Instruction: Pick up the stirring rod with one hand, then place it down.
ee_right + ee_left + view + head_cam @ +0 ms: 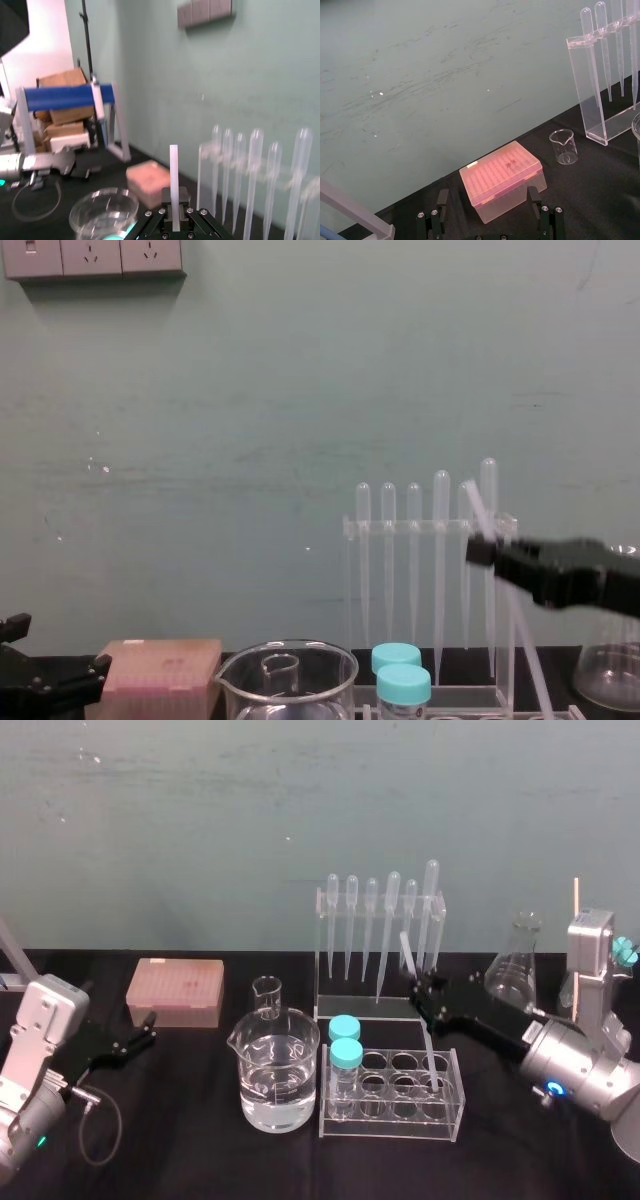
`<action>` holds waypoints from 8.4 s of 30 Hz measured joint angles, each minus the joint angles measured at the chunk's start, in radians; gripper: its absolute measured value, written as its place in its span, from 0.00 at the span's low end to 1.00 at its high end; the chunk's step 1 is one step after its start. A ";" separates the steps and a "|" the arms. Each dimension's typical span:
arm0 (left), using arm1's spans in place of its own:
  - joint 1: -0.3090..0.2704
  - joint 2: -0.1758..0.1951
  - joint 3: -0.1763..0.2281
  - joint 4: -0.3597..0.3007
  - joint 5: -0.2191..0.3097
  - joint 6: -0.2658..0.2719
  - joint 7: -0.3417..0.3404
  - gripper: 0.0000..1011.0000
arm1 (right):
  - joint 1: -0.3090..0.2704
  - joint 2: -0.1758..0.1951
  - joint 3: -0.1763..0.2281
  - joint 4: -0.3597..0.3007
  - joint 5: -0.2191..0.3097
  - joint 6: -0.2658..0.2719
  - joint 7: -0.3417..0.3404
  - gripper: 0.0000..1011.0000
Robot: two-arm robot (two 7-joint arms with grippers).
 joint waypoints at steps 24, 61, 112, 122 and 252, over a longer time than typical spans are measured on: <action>0.000 0.000 0.000 0.000 0.000 0.000 0.000 0.99 | -0.039 -0.054 0.102 0.064 -0.003 -0.256 0.095 0.07; 0.000 0.000 0.000 0.000 0.000 0.000 0.000 0.99 | -0.034 -0.055 0.100 0.064 0.007 -0.258 0.102 0.07; 0.000 0.000 0.000 0.000 0.000 0.000 0.000 0.99 | -0.034 -0.055 0.100 0.064 0.007 -0.258 0.102 0.07; 0.000 0.000 0.000 0.000 0.000 0.000 0.000 0.99 | -0.034 -0.055 0.100 0.064 0.007 -0.258 0.102 0.07; 0.000 0.000 0.000 0.000 0.000 0.000 0.000 0.99 | -0.080 -0.023 0.170 0.036 0.024 -0.068 -0.031 0.99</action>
